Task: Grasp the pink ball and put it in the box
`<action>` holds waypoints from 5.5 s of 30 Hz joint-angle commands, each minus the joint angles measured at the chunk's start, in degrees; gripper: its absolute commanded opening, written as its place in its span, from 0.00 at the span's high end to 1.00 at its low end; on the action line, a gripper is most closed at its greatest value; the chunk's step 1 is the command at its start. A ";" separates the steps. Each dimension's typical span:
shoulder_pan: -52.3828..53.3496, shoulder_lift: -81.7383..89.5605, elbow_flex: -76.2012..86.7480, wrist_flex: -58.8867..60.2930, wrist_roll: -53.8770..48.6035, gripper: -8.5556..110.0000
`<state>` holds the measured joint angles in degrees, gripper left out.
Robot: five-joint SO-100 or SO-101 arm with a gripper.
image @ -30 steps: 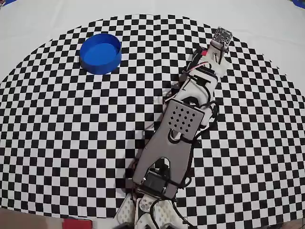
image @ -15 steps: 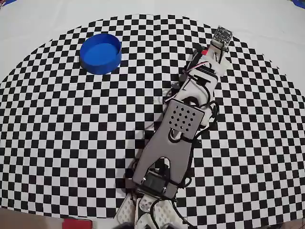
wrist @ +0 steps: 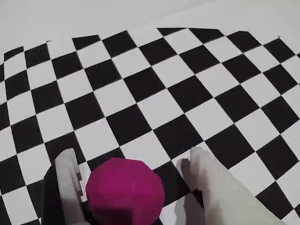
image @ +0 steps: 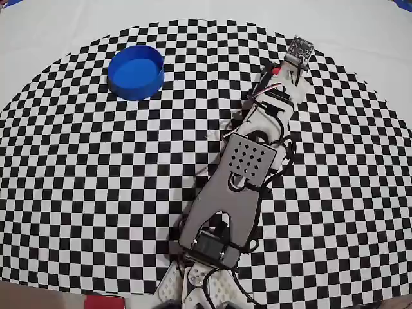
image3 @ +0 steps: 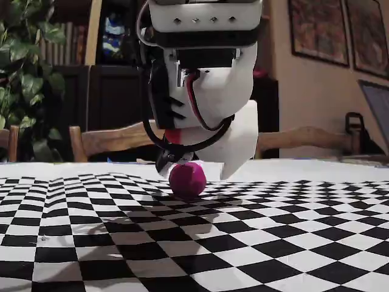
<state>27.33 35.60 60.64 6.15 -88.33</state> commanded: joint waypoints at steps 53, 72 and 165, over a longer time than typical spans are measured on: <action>-1.23 -1.76 -4.66 0.26 0.44 0.69; -1.23 -2.20 -5.01 -0.18 0.44 0.93; -6.50 49.22 41.22 -3.69 -0.18 0.93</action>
<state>21.71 80.07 102.13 3.52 -88.33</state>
